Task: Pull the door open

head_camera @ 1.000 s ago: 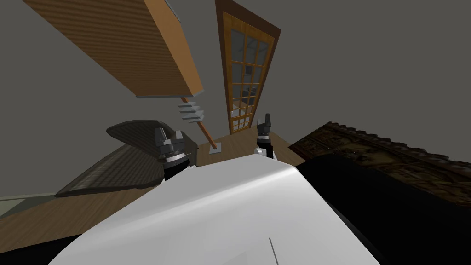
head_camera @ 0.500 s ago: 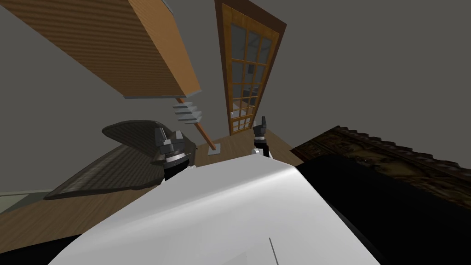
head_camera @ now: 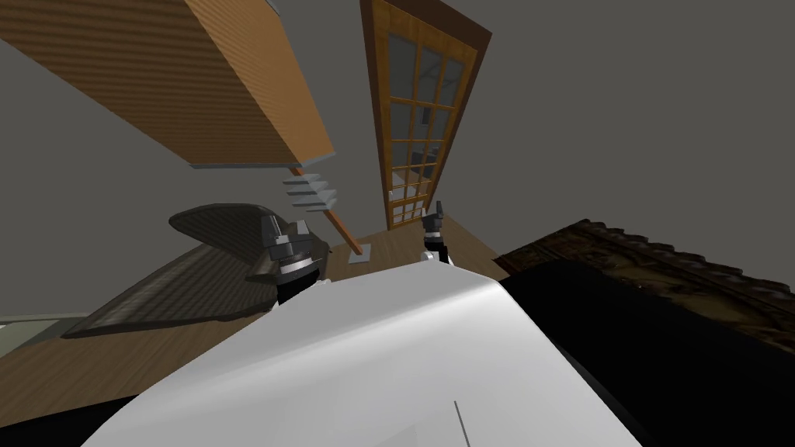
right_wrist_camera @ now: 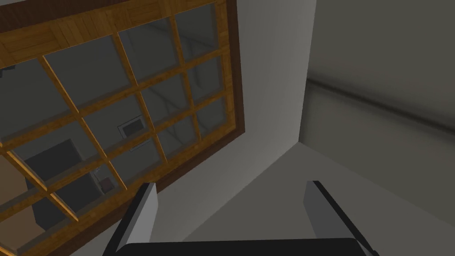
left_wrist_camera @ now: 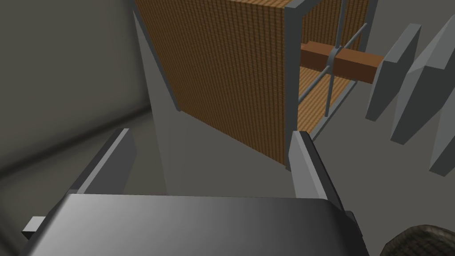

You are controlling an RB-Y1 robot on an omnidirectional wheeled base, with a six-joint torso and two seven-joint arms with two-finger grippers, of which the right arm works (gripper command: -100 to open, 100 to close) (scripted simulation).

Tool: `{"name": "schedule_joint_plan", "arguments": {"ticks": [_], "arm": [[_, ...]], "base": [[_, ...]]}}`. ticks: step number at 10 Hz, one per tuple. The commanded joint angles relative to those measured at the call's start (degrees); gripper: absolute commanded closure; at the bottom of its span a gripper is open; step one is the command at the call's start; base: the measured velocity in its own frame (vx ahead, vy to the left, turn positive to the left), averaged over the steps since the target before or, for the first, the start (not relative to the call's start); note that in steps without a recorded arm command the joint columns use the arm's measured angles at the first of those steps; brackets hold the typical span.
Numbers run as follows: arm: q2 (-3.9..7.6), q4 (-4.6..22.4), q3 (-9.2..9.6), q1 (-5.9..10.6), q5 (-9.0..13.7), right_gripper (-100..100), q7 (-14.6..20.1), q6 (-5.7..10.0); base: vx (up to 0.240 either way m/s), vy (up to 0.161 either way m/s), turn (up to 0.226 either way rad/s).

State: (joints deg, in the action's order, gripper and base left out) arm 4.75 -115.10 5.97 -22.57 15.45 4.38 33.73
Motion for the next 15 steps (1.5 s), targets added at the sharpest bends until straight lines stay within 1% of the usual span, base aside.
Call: {"name": "schedule_joint_plan", "arguments": {"ticks": [1,2,3,4,5,6,7,8,9,10,11,13,14,15], "arm": [[0.24,2.22,1.22,0.87,1.35,-100,2.04,0.72],[0.34,2.94,1.60,1.11,1.79,-100,2.68,0.97],[0.50,4.51,2.43,1.63,2.73,-100,4.07,1.53],[0.58,5.31,2.85,1.89,3.20,-100,4.78,1.80],[0.74,6.91,3.69,2.42,4.16,-100,6.20,2.36],[0.82,7.70,4.11,2.68,4.63,-100,6.90,2.64],[0.98,9.30,4.95,3.21,5.59,-100,8.32,3.20],[1.04,10.13,5.39,3.48,6.08,-100,9.06,3.49],[1.16,11.84,6.28,4.04,7.09,-100,10.56,4.09],[1.22,12.70,6.72,4.31,7.60,-100,11.31,4.38],[1.34,14.41,7.61,4.87,8.61,-100,12.81,4.98],[1.46,16.11,8.51,5.42,9.62,-100,14.31,5.57],[1.55,17.87,9.41,5.99,10.65,-100,15.84,6.17],[1.59,18.76,9.87,6.27,11.17,-100,16.61,6.47]], "base": [[0.108,-0.126,0.070],[0.086,-0.125,0.059],[0.075,-0.105,0.073],[0.079,-0.096,0.060],[0.085,-0.088,0.062],[0.067,-0.095,0.049],[0.081,-0.105,0.058],[0.094,-0.110,0.064],[0.091,-0.107,0.076],[0.092,-0.091,0.055],[0.086,-0.102,0.073],[0.062,-0.086,0.051],[0.073,-0.093,0.079],[0.079,-0.082,0.057]]}}
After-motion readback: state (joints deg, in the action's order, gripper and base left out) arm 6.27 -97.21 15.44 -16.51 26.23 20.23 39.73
